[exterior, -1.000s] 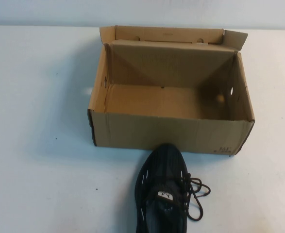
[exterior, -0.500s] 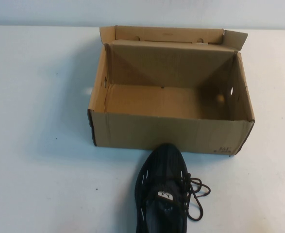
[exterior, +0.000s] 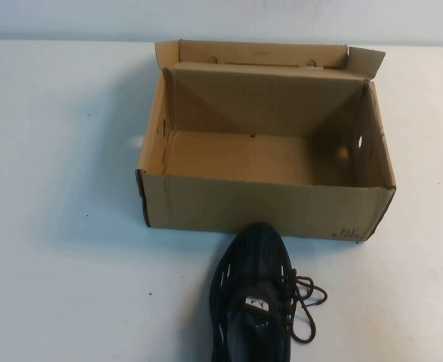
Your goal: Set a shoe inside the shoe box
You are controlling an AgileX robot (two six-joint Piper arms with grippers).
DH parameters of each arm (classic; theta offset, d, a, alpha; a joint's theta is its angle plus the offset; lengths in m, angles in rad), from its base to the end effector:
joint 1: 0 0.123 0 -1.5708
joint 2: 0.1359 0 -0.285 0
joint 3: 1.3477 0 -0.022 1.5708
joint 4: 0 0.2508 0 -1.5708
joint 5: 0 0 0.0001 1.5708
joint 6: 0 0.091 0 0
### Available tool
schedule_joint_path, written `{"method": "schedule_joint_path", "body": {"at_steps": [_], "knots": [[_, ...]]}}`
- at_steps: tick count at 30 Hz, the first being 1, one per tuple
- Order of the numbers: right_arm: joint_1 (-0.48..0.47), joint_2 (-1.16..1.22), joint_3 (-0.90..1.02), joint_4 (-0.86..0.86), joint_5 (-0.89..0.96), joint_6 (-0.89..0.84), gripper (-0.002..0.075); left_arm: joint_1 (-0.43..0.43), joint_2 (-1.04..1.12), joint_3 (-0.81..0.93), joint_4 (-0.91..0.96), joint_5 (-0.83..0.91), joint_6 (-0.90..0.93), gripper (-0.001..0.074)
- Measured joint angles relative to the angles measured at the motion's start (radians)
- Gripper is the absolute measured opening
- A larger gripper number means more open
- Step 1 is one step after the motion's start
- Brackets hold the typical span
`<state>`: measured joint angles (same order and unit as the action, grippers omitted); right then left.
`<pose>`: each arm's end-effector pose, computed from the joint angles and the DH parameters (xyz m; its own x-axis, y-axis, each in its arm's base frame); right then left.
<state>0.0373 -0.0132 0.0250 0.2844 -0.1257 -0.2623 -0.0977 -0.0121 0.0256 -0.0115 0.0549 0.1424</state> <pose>0.0549 -0.0011 0.2163 0.1946 0.0272 -0.9805 -0.0067 0.9996 0.0264 0.0564 -0.0056 0.2002 0.0314 0.1281 -0.9913 0.0949 0.9869 0.1305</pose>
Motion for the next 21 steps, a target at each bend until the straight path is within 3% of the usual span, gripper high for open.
{"method": "schedule_joint_path", "body": {"at_steps": [6,13,21], "knots": [[0.000,-0.002,0.000,0.006,-0.296,0.000,-0.0016,0.000,0.000,0.000,0.000,-0.176,-0.004,-0.0003],[0.000,-0.002,0.000,0.009,-0.354,0.000,-0.0016,0.000,0.000,0.000,0.000,-0.204,-0.008,-0.0003],[0.000,-0.002,0.000,0.018,-0.565,0.034,-0.0016,0.000,0.000,0.000,-0.010,-0.542,-0.128,-0.0003]]}}
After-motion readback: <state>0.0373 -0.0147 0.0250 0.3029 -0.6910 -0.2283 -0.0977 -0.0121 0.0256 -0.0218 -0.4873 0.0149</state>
